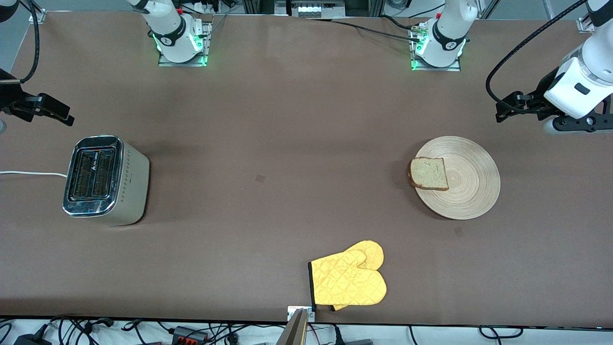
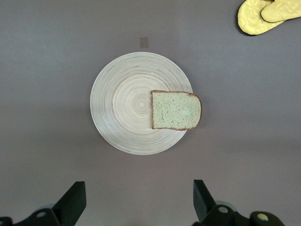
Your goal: Move plate and put bread in toaster
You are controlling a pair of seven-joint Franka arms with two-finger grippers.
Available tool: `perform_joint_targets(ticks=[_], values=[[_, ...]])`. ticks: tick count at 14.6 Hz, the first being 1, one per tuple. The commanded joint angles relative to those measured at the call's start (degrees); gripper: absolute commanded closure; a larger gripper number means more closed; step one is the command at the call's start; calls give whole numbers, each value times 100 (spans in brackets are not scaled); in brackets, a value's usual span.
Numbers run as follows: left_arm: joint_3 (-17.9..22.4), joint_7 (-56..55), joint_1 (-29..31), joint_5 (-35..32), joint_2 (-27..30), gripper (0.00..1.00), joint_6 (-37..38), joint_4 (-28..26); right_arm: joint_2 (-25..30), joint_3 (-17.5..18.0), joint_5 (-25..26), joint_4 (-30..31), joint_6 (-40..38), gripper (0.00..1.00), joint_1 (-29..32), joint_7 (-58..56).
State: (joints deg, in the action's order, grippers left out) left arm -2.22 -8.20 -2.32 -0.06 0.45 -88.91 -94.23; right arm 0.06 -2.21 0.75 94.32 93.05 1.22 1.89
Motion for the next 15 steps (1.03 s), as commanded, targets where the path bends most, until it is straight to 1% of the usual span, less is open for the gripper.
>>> perform_joint_targets(ticks=[1,5,15], values=[[2,-15,12,6,34,0,102,89,135,28,13,105,2,0,10,-22],[2,-15,4,6,34,0,102,89,38,54,4,43,64,0,10,-57],[2,-15,12,6,34,0,110,89,56,54,-5,52,55,0,10,-39]])
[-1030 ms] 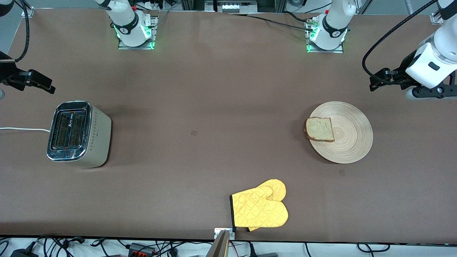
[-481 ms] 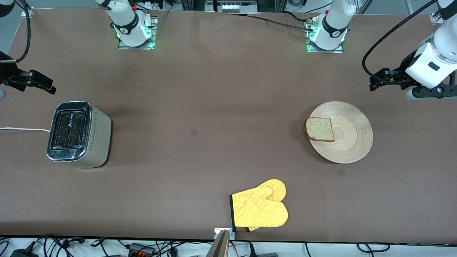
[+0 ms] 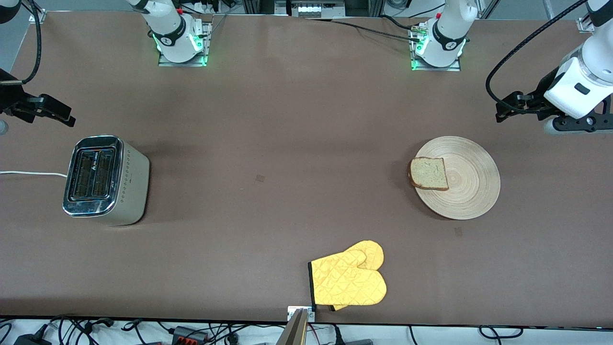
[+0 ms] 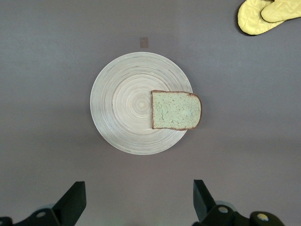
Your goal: Move plate and put bread in toaster
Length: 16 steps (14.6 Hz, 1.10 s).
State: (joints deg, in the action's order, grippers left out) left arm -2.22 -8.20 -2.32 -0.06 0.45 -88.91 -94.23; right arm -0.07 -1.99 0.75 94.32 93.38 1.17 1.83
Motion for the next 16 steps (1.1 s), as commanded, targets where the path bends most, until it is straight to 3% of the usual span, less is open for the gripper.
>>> perform_joint_targets(ticks=[1,9,16], values=[[2,-23,12,6,34,0,110,89,69,32,-4,51,31,0,15,-33],[11,-15,12,-3,-18,0,84,89,-10,32,-4,51,128,0,15,-33],[11,20,170,67,-466,0,268,98,-98,50,22,42,75,0,-108,46]])
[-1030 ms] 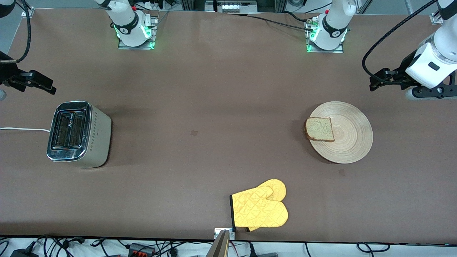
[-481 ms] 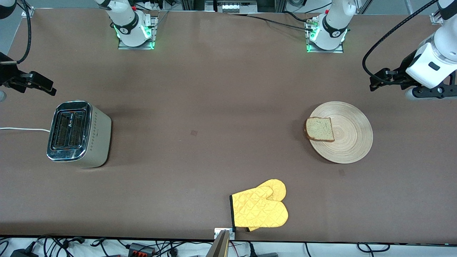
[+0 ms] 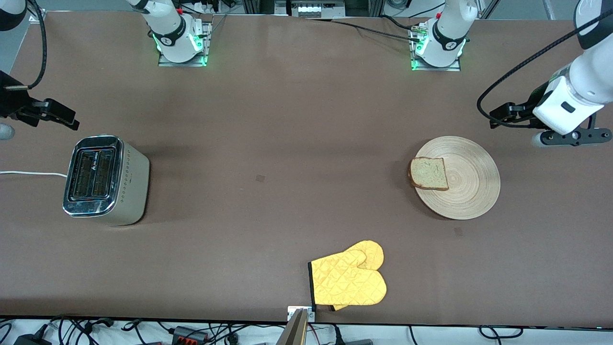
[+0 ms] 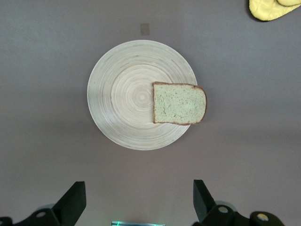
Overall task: Move plate and put bread in toaster
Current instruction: 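Move the right gripper above the toaster while the left gripper approaches the plate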
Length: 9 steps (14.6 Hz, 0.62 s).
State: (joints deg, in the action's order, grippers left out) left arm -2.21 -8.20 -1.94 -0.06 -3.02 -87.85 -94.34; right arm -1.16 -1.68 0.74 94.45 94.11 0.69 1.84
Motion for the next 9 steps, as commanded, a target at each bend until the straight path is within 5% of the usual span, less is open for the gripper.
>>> perform_joint_targets(ticks=[1,9], values=[[1,55,219,76,-190,0,154,135,-7,19,23,29,2,0,-61,53],[-8,995,878,93,-866,0,321,777,-121,19,5,38,-112,0,-473,-9]])
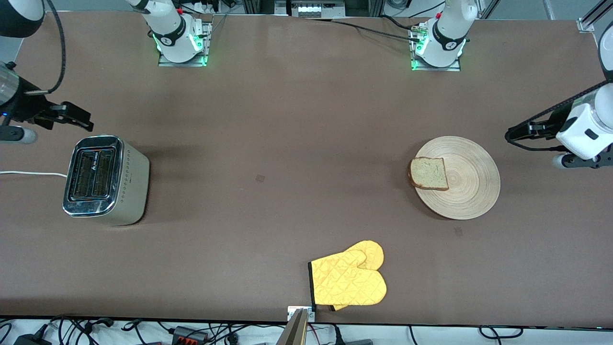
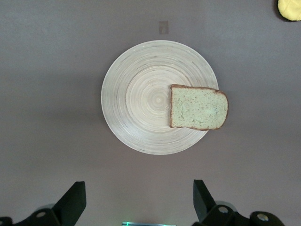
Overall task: Move plate and put bread in toaster
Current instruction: 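Move the right gripper above the toaster while the left gripper approaches the plate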
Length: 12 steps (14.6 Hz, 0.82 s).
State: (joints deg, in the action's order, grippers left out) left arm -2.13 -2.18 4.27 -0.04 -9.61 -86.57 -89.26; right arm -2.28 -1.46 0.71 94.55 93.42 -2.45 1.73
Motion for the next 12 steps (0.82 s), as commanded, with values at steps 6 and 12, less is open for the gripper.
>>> perform_joint_targets(ticks=[6,12], values=[[-7,1701,1276,767,-646,0,193,277,-246,6,-1,20,193,0,-606,55],[-16,3116,2462,1961,-1471,0,158,268,-395,6,-9,20,527,0,-949,91]])
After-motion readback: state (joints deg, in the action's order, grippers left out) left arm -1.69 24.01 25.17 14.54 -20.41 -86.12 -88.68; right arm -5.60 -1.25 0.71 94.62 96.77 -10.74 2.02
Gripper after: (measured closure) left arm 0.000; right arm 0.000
